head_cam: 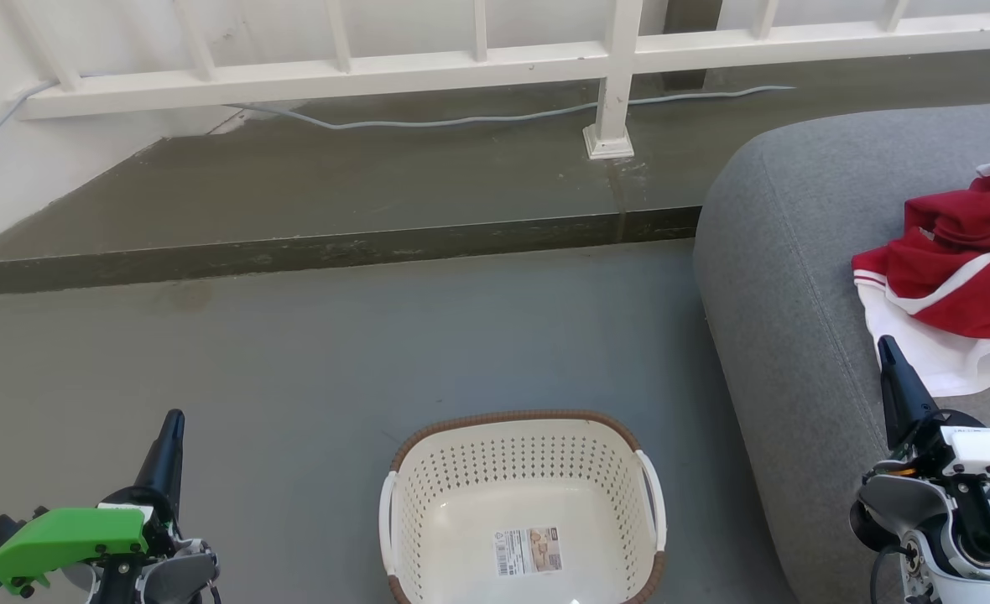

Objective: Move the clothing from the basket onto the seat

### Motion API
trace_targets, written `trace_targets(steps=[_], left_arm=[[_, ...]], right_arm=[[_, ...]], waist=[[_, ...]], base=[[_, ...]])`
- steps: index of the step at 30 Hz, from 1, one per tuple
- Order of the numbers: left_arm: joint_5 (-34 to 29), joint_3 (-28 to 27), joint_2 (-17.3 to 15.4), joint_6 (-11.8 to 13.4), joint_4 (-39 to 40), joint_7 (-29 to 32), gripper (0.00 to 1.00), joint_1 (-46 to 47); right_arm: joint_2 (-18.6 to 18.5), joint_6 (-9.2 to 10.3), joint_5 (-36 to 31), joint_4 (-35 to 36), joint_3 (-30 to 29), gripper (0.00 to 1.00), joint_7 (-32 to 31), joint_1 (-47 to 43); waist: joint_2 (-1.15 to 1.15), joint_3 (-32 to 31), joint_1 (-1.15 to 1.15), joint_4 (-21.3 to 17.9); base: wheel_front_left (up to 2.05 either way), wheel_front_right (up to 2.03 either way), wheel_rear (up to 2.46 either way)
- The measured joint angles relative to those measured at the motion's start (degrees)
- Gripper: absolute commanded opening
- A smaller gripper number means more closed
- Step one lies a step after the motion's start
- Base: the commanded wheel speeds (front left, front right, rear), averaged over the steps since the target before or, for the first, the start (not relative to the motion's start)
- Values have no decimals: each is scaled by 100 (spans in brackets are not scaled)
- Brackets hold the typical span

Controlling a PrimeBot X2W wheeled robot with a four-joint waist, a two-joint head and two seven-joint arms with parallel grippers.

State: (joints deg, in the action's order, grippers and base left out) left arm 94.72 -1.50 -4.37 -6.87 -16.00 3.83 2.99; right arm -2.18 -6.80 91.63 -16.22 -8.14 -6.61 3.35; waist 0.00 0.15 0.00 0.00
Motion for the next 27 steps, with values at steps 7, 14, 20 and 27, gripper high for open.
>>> trace_targets(steps=[7, 14, 20, 27], left_arm=[[0, -2, 1, 0, -1, 1, 0, 2], [0, -4, 2, 0, -4, 15, 0, 3], [0, -5, 2, 0, -5, 15, 0, 4], [0, -8, 4, 0, -7, 15, 0, 5]], right_arm=[[0, 0, 12, 1, 1, 0, 0, 0], [0, 0, 12, 2, 2, 0, 1, 0], [0, 0, 12, 3, 4, 0, 1, 0], [1, 0, 12, 4, 5, 0, 1, 0]], waist=[[0, 0, 0, 0], [0, 0, 0, 0], [0, 0, 0, 0], [0, 0, 0, 0]], base=[[0, 0, 0], [0, 0, 0], [0, 0, 0], [0, 0, 0]])
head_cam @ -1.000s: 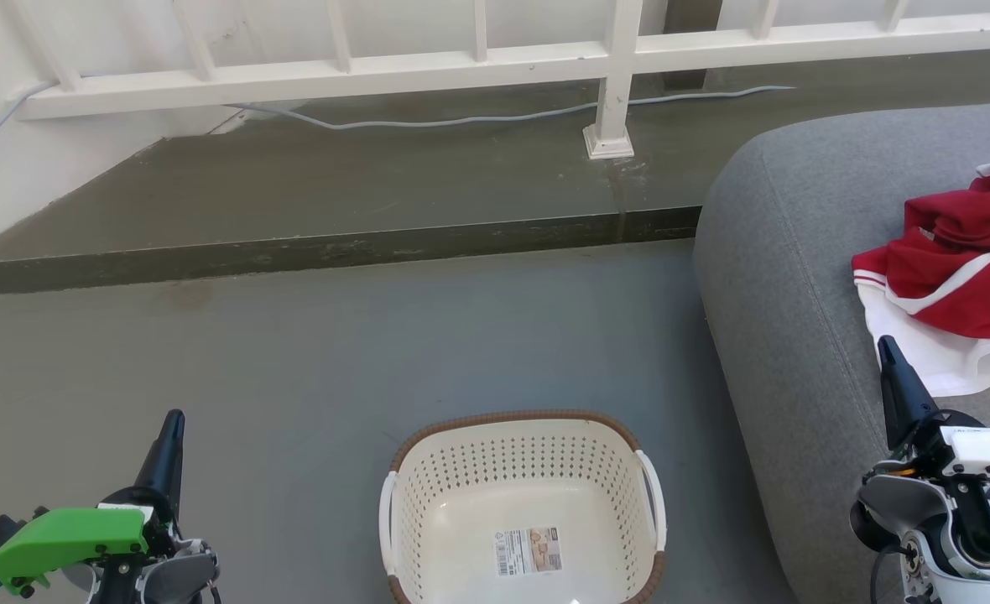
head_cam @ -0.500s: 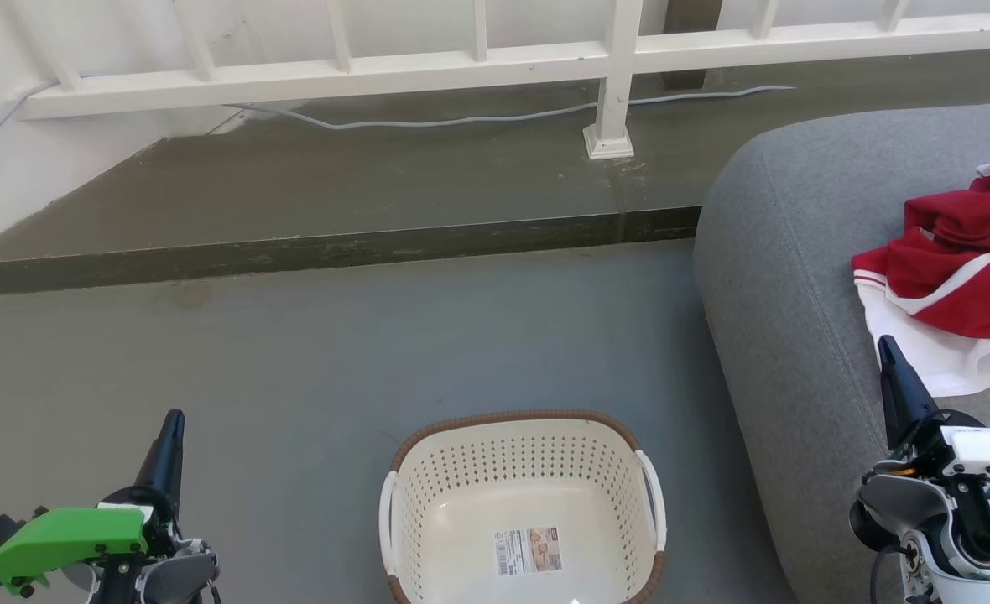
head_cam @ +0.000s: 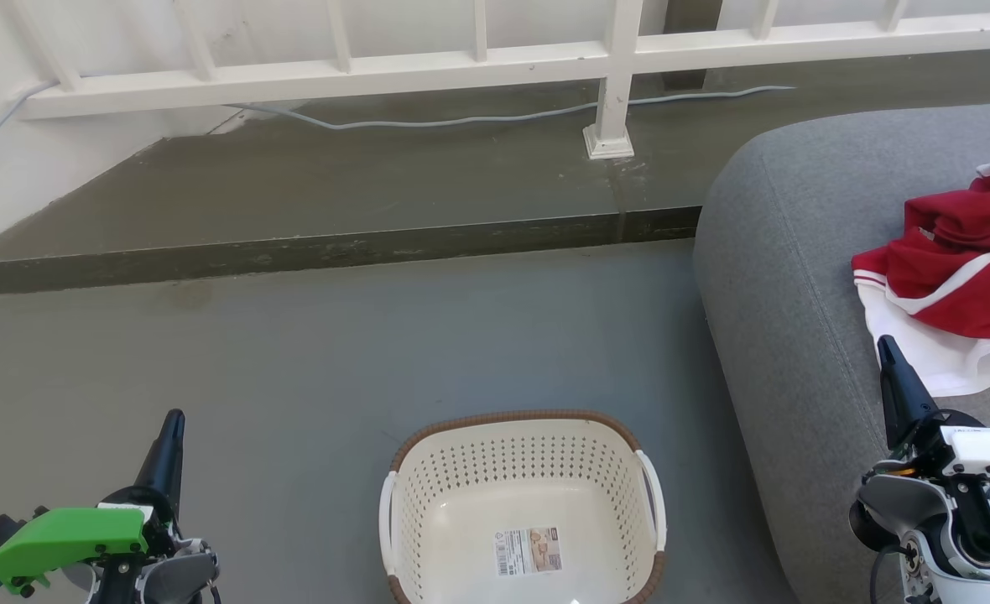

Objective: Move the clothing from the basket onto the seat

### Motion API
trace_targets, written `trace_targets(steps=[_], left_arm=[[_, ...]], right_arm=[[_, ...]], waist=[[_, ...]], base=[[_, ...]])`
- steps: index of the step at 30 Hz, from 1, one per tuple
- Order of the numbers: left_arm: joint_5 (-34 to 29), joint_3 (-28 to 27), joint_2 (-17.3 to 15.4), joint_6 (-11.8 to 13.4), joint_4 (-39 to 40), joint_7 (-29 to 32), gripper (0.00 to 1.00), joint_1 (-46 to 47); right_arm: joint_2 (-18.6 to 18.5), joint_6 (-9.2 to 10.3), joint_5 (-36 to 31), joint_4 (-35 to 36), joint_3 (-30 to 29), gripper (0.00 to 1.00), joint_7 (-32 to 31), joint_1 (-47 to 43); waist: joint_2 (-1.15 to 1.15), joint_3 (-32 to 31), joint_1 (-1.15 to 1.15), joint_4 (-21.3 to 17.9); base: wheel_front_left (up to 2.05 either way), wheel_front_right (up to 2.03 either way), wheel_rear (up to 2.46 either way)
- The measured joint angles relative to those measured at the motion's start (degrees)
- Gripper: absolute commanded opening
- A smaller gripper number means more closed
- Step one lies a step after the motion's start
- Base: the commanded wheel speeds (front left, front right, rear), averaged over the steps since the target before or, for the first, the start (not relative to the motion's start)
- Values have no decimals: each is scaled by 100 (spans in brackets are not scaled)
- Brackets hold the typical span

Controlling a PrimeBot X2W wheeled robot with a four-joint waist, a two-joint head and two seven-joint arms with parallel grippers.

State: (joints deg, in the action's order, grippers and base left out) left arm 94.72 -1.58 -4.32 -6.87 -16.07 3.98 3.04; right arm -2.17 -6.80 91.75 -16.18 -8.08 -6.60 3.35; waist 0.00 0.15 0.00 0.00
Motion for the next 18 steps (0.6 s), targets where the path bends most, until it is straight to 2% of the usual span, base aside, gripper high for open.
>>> trace_targets(steps=[18], left_arm=[[0, -9, 4, 0, 2, 0, 0, 2]], right_arm=[[0, 0, 0, 2, 1, 0, 0, 0]], waist=[[0, 0, 0, 0]], base=[[0, 0, 0]])
